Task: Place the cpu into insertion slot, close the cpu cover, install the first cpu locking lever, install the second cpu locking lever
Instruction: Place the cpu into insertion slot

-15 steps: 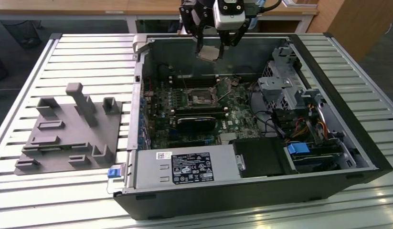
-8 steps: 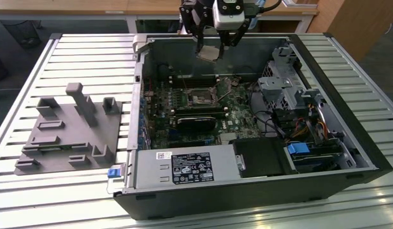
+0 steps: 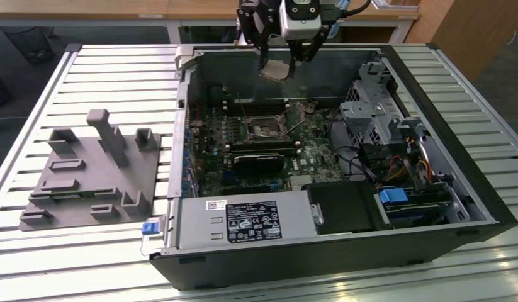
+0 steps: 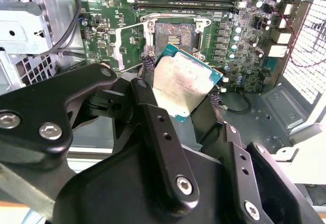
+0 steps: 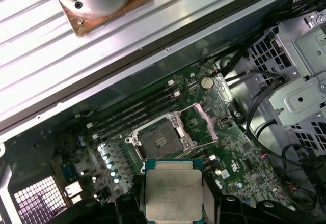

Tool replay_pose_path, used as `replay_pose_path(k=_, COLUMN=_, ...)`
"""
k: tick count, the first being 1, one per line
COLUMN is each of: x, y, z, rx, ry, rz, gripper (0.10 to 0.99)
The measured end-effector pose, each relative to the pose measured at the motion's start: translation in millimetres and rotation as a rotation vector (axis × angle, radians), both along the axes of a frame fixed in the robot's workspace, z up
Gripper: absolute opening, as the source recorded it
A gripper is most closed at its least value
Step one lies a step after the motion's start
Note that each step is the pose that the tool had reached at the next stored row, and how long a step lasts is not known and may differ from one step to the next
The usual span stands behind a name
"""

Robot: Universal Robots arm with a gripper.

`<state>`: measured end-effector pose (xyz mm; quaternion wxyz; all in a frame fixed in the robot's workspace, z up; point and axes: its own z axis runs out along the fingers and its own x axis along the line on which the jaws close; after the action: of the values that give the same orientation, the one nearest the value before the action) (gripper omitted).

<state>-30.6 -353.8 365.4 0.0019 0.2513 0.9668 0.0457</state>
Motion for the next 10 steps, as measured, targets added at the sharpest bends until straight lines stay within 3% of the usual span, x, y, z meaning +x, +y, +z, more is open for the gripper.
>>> replay_pose_path(k=10, x=0.0, y=0.0, z=0.0, rx=0.000, ry=0.0000, rz=-0.026, gripper=0.541)
